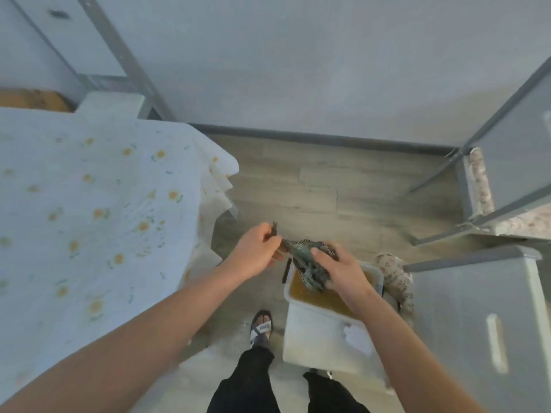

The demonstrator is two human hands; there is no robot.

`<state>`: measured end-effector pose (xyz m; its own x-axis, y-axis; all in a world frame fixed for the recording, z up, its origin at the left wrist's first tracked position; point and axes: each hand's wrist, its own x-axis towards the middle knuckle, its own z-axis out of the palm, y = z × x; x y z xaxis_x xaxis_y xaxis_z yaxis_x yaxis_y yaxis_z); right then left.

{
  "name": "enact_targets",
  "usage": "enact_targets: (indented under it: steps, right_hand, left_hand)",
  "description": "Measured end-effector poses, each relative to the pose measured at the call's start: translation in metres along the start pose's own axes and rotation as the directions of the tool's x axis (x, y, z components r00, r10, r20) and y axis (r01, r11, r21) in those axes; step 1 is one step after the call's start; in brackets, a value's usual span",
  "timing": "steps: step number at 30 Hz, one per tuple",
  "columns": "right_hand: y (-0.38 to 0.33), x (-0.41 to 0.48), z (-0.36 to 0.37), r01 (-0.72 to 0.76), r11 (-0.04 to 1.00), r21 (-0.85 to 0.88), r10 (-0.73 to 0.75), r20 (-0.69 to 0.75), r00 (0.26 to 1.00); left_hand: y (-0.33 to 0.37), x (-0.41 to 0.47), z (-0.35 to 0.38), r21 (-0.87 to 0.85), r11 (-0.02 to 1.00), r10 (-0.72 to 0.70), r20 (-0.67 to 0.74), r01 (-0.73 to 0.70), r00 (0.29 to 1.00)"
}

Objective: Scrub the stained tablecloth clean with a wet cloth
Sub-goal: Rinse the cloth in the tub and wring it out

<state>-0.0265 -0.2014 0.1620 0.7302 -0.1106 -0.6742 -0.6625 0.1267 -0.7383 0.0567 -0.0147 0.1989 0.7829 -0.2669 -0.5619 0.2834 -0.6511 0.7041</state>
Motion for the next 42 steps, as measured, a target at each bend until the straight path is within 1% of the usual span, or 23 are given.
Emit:
enact_targets:
  steps: [2,5,8,10,12,18,20,22,24,25,26,27,28,29,30,31,33,35,36,37,39,41,42]
  right_hand:
    - [-0.018,-0.018,-0.003,0.025,0.999,0.044,-0.03,0.128,0.991]
    - [-0.042,-0.049,0.004,0.158,0.974,-0.16,-0.106,0.293,0.95]
    - [-0.062,-0.08,0.023,0.322,0.879,-0.353,-0.198,0.345,0.918]
    - [-0.074,-0.101,0.038,0.409,0.808,-0.424,-0.25,0.382,0.89]
    - [-0.083,-0.113,0.049,0.451,0.775,-0.443,-0.272,0.41,0.871]
    - [-0.098,-0.14,0.075,0.577,0.611,-0.542,-0.342,0.476,0.81]
    - [-0.099,-0.144,0.078,0.588,0.56,-0.584,-0.353,0.473,0.807]
    - [-0.099,-0.147,0.083,0.616,0.497,-0.611,-0.353,0.506,0.787]
    - [-0.098,-0.152,0.093,0.623,0.457,-0.635,-0.325,0.533,0.782]
    - [-0.097,-0.154,0.099,0.619,0.457,-0.638,-0.32,0.531,0.784]
    - [-0.096,-0.157,0.107,0.6,0.503,-0.623,-0.322,0.509,0.798]
    - [-0.094,-0.158,0.114,0.563,0.612,-0.556,-0.325,0.472,0.819]
    - [-0.094,-0.16,0.123,0.483,0.779,-0.4,-0.304,0.433,0.849]
    - [-0.094,-0.162,0.131,0.355,0.916,-0.186,-0.254,0.414,0.874]
    - [-0.095,-0.163,0.136,0.197,0.98,0.011,-0.183,0.427,0.885]
    - [-0.093,-0.166,0.152,0.063,0.987,0.147,-0.124,0.462,0.878]
    - [-0.087,-0.167,0.176,-0.101,0.966,0.239,-0.029,0.486,0.873]
    - [-0.078,-0.168,0.203,-0.136,0.972,0.192,0.035,0.455,0.89]
    - [-0.075,-0.17,0.214,-0.123,0.98,0.156,0.044,0.434,0.9]
    - [-0.073,-0.173,0.225,-0.09,0.99,0.11,0.036,0.417,0.908]
    - [-0.073,-0.176,0.238,-0.01,0.999,0.047,-0.011,0.427,0.904]
    - [-0.077,-0.187,0.254,0.034,0.998,0.048,-0.054,0.488,0.871]
    - [-0.079,-0.192,0.259,0.032,0.996,0.086,-0.073,0.536,0.841]
  left_hand:
    - [0.008,-0.029,-0.015,-0.2,0.979,-0.057,-0.082,0.039,0.995]
    - [0.015,-0.075,-0.031,-0.435,0.9,-0.11,-0.187,0.018,0.976]
    - [0.02,-0.121,-0.042,-0.562,0.826,-0.147,-0.291,-0.045,0.945]
    - [0.018,-0.153,-0.048,-0.549,0.834,-0.174,-0.358,-0.056,0.917]
    - [0.015,-0.176,-0.052,-0.49,0.871,-0.179,-0.387,-0.037,0.904]
    - [0.013,-0.241,-0.069,-0.355,0.925,-0.031,-0.419,-0.133,0.907]
    - [0.008,-0.252,-0.082,-0.28,0.952,-0.03,-0.48,-0.121,0.877]
    - [0.0,-0.261,-0.091,-0.201,0.976,-0.045,-0.567,-0.085,0.823]
    - [-0.007,-0.267,-0.096,-0.206,0.978,-0.103,-0.635,-0.039,0.766]
    - [-0.012,-0.268,-0.1,-0.25,0.968,-0.146,-0.65,-0.029,0.746]
    - [-0.019,-0.271,-0.105,-0.309,0.951,-0.197,-0.651,-0.019,0.733]
    - [-0.027,-0.275,-0.112,-0.375,0.927,-0.247,-0.649,-0.02,0.719]
    - [-0.034,-0.28,-0.12,-0.447,0.894,-0.294,-0.645,-0.036,0.705]
    - [-0.04,-0.286,-0.127,-0.521,0.851,-0.335,-0.632,-0.064,0.699]
    - [-0.043,-0.29,-0.132,-0.59,0.799,-0.358,-0.621,-0.115,0.698]
    - [-0.051,-0.302,-0.143,-0.637,0.748,-0.36,-0.626,-0.188,0.692]
    - [-0.058,-0.318,-0.157,-0.67,0.661,-0.312,-0.655,-0.338,0.688]
    - [-0.065,-0.333,-0.17,-0.684,0.58,-0.286,-0.68,-0.443,0.675]
    - [-0.069,-0.339,-0.174,-0.688,0.561,-0.274,-0.68,-0.461,0.68]
    - [-0.075,-0.346,-0.181,-0.69,0.559,-0.264,-0.673,-0.459,0.691]
    - [-0.081,-0.357,-0.19,-0.69,0.609,-0.249,-0.634,-0.391,0.732]
    - [-0.096,-0.365,-0.205,-0.71,0.648,-0.295,-0.568,-0.276,0.768]
    - [-0.105,-0.368,-0.212,-0.739,0.634,-0.339,-0.53,-0.227,0.778]
